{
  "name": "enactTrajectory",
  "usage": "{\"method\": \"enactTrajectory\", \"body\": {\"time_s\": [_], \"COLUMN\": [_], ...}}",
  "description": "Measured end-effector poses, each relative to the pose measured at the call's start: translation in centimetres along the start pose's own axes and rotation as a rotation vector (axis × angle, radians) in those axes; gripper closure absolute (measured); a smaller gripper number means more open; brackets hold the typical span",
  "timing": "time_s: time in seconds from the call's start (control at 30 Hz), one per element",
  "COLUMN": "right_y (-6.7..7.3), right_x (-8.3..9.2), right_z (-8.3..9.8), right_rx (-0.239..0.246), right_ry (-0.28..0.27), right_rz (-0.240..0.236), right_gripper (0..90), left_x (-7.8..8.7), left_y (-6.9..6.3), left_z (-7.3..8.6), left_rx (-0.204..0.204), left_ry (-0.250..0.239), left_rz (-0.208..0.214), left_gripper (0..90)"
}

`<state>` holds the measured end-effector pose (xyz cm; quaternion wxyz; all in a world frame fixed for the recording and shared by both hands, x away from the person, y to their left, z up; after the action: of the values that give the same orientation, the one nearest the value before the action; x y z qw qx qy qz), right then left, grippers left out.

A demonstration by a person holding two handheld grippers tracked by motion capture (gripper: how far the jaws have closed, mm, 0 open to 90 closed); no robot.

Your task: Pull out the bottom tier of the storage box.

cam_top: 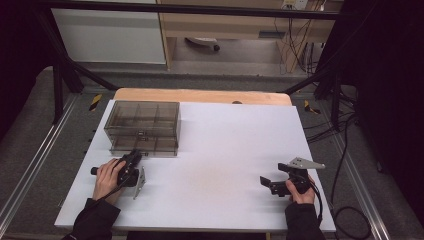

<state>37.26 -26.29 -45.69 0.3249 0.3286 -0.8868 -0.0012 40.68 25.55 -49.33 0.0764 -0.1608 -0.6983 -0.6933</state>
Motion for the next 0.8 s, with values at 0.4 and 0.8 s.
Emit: {"method": "enactTrajectory", "body": {"time_s": [0.4, 0.8], "right_y": [0.01, -0.03], "right_x": [0.00, 0.00], "right_z": [0.00, 0.01], "right_rx": [0.002, 0.002], "right_ry": [-0.001, -0.001], "right_rz": [0.000, 0.002], "right_gripper": [1.8, 1.8], "left_x": [0.38, 0.89], "left_y": [-0.11, -0.28], "left_z": [-0.11, -0.18], "left_rx": [0.004, 0.008], "left_ry": [0.001, -0.003], "left_rz": [0.003, 0.005], "left_gripper": [68.5, 68.5]}}
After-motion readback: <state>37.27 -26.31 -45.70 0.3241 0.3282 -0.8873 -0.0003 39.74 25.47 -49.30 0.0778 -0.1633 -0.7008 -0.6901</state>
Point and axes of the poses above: each handheld gripper's, and its own axes: x roughly backward along the jaws, z roughly out of its underside, y roughly to its left, the point moved 2 cm from there along -x, roughly forward along the jaws, and after that the axes turned 4 degrees about y, right-handed, at the moved point
